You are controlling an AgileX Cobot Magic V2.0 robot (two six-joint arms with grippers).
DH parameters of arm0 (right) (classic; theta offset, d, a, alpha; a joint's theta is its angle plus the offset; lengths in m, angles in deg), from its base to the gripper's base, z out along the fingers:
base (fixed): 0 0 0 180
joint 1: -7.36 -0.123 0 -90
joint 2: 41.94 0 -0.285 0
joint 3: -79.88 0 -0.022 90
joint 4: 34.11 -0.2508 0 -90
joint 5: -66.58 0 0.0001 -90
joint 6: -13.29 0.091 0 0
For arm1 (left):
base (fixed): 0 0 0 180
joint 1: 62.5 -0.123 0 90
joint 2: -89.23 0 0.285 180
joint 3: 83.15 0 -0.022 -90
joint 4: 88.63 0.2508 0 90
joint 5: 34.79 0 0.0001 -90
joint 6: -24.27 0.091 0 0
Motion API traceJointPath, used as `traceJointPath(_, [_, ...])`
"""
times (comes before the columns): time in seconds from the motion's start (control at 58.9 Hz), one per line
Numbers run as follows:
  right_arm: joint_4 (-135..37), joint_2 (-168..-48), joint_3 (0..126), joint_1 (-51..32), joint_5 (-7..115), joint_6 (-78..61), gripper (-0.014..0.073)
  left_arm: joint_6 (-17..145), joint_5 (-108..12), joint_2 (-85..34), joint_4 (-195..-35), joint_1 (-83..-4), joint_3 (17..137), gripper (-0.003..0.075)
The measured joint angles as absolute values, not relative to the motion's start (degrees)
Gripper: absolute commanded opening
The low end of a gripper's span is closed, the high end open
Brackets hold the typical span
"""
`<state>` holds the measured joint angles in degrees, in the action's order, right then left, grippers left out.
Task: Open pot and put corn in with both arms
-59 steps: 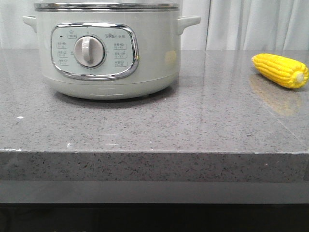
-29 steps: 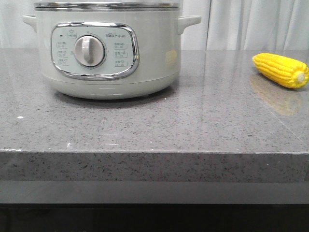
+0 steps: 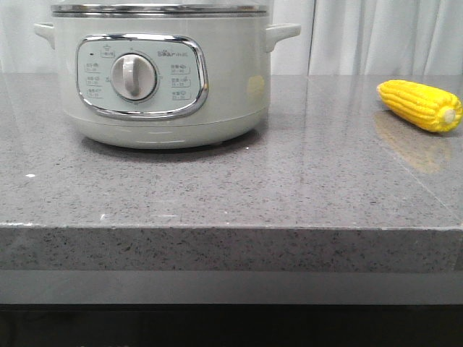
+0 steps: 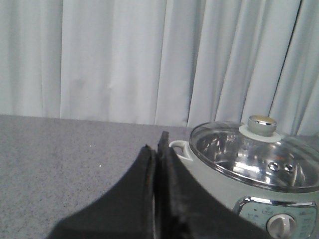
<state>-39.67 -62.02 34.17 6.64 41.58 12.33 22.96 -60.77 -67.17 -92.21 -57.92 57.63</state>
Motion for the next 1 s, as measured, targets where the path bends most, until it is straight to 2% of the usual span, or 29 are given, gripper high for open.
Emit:
traceJointPath(0.339, [-39.7, -72.0, 38.0, 6.6, 35.5, 12.3, -0.012, 23.0, -64.2, -58.9, -92.2, -57.9, 61.6, -0.002])
traceJointPath(0.73, [-39.7, -73.7, 38.0, 6.6, 35.4, 12.3, -0.0109, 23.0, -64.4, -57.5, -92.2, -57.9, 61.5, -0.0013])
traceJointPath(0.781, [-39.7, -73.7, 38.0, 6.6, 35.4, 12.3, -0.0074, 23.0, -64.5, -57.5, -92.2, -57.9, 61.5, 0.0019])
traceJointPath(0.866, [-39.7, -73.7, 38.0, 6.6, 35.4, 12.3, 0.0041, 23.0, -64.5, -57.5, -92.1, -57.9, 61.5, 0.0136])
traceJointPath(1.001, [-39.7, -73.7, 38.0, 6.6, 35.4, 12.3, 0.0314, 23.0, -64.5, -57.5, -92.1, -57.9, 61.5, 0.043])
